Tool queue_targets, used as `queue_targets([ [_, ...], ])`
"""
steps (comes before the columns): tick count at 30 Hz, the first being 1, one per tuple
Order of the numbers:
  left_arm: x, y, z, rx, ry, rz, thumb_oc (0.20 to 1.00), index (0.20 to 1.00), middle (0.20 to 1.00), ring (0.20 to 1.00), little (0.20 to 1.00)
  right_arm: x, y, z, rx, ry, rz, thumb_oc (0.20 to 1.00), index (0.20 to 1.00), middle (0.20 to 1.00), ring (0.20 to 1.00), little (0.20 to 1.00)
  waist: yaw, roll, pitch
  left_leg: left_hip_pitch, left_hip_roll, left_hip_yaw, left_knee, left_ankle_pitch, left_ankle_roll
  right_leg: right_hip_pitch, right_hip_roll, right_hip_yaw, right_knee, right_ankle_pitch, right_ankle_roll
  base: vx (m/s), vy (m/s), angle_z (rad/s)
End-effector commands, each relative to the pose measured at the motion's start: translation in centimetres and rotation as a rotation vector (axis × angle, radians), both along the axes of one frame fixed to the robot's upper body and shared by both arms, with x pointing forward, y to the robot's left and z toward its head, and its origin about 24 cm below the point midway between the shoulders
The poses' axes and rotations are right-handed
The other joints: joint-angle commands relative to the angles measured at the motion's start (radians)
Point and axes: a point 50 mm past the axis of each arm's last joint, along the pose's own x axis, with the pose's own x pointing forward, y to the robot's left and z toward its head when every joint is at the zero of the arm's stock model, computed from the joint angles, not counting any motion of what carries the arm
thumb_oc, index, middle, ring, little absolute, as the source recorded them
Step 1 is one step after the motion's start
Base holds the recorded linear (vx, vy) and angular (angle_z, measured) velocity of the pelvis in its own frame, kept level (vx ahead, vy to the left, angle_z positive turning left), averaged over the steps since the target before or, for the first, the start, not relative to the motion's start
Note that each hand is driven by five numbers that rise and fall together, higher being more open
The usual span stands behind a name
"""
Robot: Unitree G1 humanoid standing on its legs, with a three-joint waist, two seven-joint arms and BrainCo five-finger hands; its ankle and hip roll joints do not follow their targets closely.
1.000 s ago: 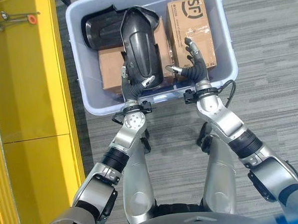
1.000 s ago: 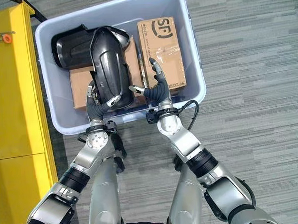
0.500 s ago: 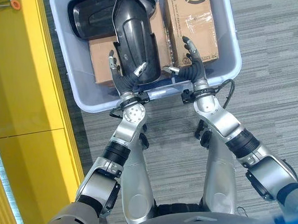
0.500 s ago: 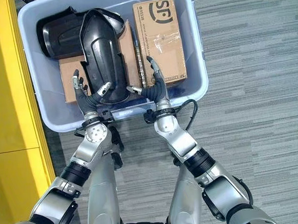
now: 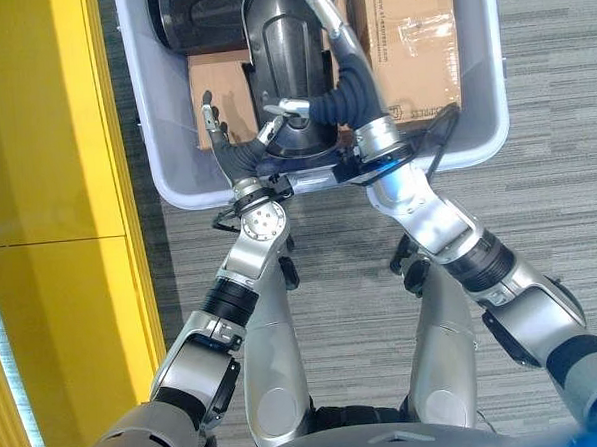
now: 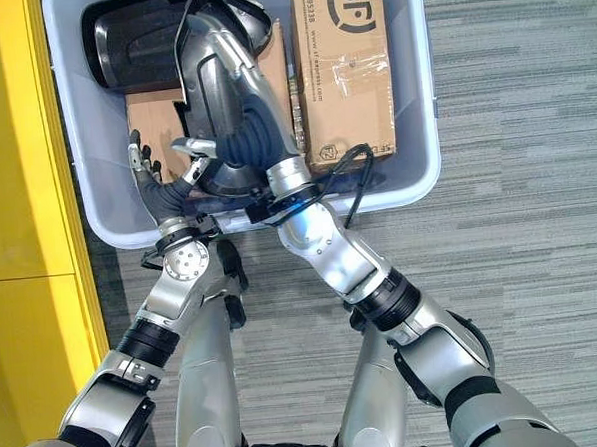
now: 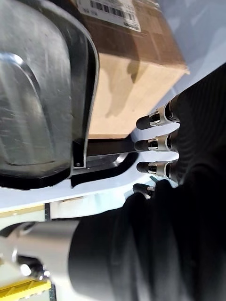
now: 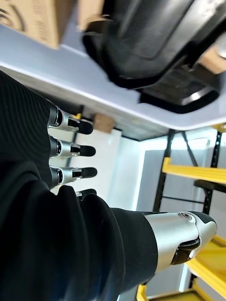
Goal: Move parts from the plastic box to the shelf.
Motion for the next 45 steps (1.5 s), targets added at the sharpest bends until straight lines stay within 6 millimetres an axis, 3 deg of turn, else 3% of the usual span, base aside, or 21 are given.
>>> queue_targets([
  [1,-0.2,-1.0,2.4,0.066,-0.128,-0.061,1.0,1.0,1.0,1.0,1.0,0.2,-0.4,1.1,0.186,0.039,-0.027,1.0,1.0,1.0,1.0,1.0,0.02,-0.008,-0.028,0.018,-0.045,0.028,-0.006,-0.095,-0.006,-0.025,0.07,0.045,0.033,-0.021,0.032,-0.02,0.035,0.08],
  [6,0.1,-1.3,2.6,0.132,-0.146,-0.043,1.0,1.0,1.0,1.0,1.0,1.9,-2.2,-0.8,0.347,0.153,-0.126,1.0,1.0,1.0,1.0,1.0,0.004,-0.007,-0.028,-0.014,-0.042,0.036,-0.008,-0.089,-0.002,-0.064,0.072,0.053,0.046,-0.021,0.029,-0.02,0.073,0.02],
  [14,1.1,-2.2,4.7,0.113,-0.189,-0.022,1.0,1.0,1.0,1.0,1.0,2.4,-3.9,-0.2,0.429,0.069,-0.203,1.0,1.0,1.0,1.0,1.0,-0.022,0.004,-0.028,-0.066,-0.046,0.049,0.004,-0.088,0.0,-0.127,0.077,0.071,0.066,-0.021,0.026,0.0,0.053,-0.03],
  [16,1.1,-2.5,4.8,0.117,-0.191,-0.025,1.0,1.0,1.0,1.0,1.0,2.0,-4.2,0.4,0.4,-0.045,-0.253,1.0,1.0,1.0,1.0,1.0,-0.024,0.009,-0.028,-0.077,-0.049,0.051,0.007,-0.089,0.001,-0.138,0.077,0.074,0.069,-0.021,0.026,0.0,0.038,-0.07],
  [17,1.1,-2.8,4.8,0.108,-0.188,-0.028,1.0,1.0,1.0,1.0,1.0,1.3,-4.0,1.2,0.344,-0.149,-0.262,1.0,1.0,1.0,1.0,1.0,-0.027,0.013,-0.028,-0.084,-0.049,0.055,0.008,-0.088,0.0,-0.145,0.073,0.073,0.07,-0.021,0.029,0.0,0.047,-0.07],
  [27,0.9,-3.3,4.0,0.071,-0.177,-0.051,1.0,1.0,1.0,1.0,1.0,1.6,-2.0,0.2,0.212,-0.04,-0.194,1.0,1.0,1.0,1.0,1.0,-0.022,0.02,-0.028,-0.102,-0.052,0.062,0.008,-0.088,-0.003,-0.163,0.07,0.071,0.06,-0.018,0.029,0.0,0.007,-0.01],
  [34,1.0,-2.8,3.9,0.02,-0.157,-0.062,1.0,1.0,1.0,1.0,1.0,1.0,-1.0,1.6,0.128,-0.175,-0.167,1.0,1.0,1.0,1.0,1.0,-0.007,0.022,-0.028,-0.118,-0.053,0.049,0.009,-0.083,-0.008,-0.173,0.064,0.057,0.062,-0.012,0.034,-0.01,-0.033,0.01],
  [39,1.0,-2.9,3.6,0.026,-0.147,-0.07,1.0,1.0,1.0,1.0,1.0,1.1,-0.2,1.4,0.101,-0.112,-0.163,1.0,1.0,1.0,1.0,1.0,0.001,0.018,-0.028,-0.12,-0.051,0.046,0.008,-0.084,-0.009,-0.172,0.062,0.048,0.062,-0.01,0.036,0.0,-0.017,0.01],
  [45,1.0,-3.0,3.4,0.043,-0.146,-0.08,1.0,1.0,1.0,1.0,1.0,2.3,-0.6,0.0,0.133,0.021,-0.18,1.0,1.0,1.0,1.0,1.0,0.006,0.016,-0.028,-0.13,-0.053,0.042,0.01,-0.083,-0.007,-0.176,0.061,0.043,0.064,-0.011,0.035,0.0,-0.006,0.01],
])
